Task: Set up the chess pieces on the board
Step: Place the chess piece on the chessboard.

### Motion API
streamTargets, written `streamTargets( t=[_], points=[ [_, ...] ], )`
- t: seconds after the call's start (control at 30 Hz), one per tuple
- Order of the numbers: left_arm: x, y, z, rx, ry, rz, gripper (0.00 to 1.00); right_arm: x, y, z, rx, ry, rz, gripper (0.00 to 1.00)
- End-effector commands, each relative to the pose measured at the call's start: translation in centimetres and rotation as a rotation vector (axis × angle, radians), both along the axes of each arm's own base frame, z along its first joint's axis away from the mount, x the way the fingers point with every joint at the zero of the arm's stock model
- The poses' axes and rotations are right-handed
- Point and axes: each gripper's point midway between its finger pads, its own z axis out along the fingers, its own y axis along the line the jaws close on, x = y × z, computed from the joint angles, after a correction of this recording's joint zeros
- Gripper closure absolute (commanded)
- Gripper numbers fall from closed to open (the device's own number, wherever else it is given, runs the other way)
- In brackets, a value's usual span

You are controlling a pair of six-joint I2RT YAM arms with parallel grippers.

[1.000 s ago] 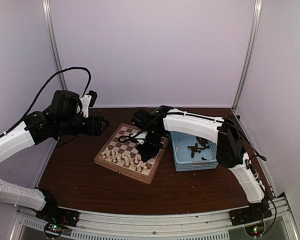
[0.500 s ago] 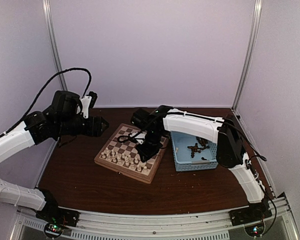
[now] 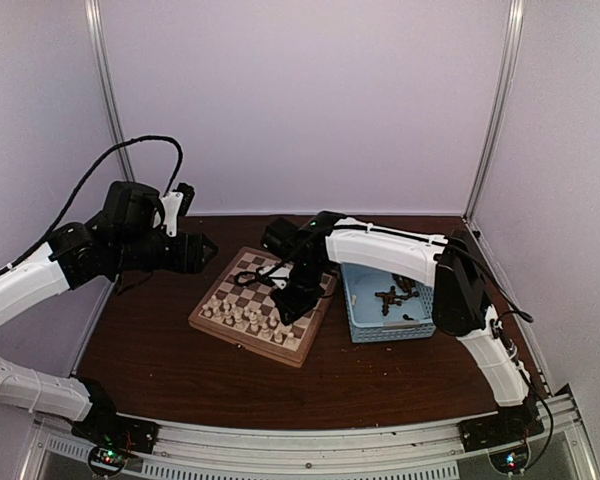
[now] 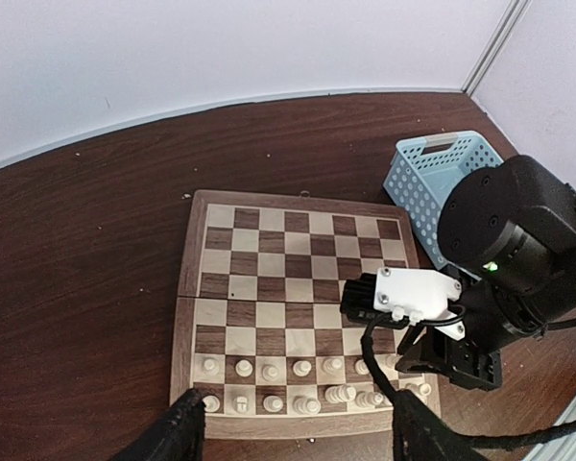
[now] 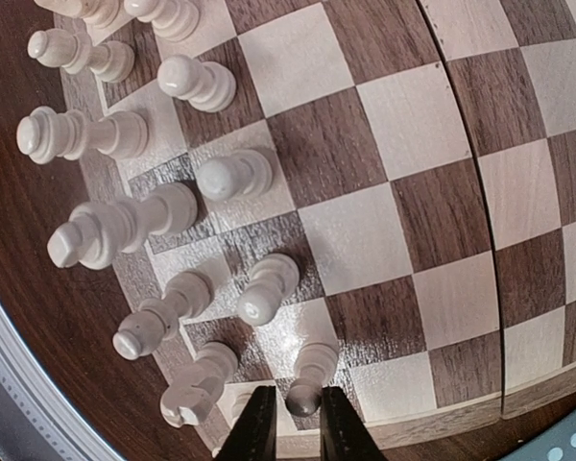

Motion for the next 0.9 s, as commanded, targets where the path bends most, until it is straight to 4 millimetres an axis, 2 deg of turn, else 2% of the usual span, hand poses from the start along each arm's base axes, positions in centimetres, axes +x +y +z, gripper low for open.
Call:
streamTargets(
  t=[0.0,0.3,0.7,0.77,0.87],
  points=[
    [0.30,0.19,0.44,0.004,-0.025,0.006,0.33,-0.09,0.79,-0.20,0.017,0.003,0.013,0.81],
    [0.48,0.12,0.41,0.012,-0.026,0.005,0.33,0.03,1.21,-0.12,0.032,0.002,0.014,0.85],
    [0.48,0.16,0.30,0.019,-0.025,0.005,0.33,0.17,1.66,0.01,0.046,0.003,0.014,0.85],
    [0.50,0.14,0.25,0.020,-0.024,0.005,0.33,0.17,1.67,0.03,0.046,0.004,0.014,0.83],
    [0.54,0.10,0.37,0.019,-0.025,0.004,0.33,0.28,1.47,0.13,0.038,-0.005,0.011,0.72]
  ],
)
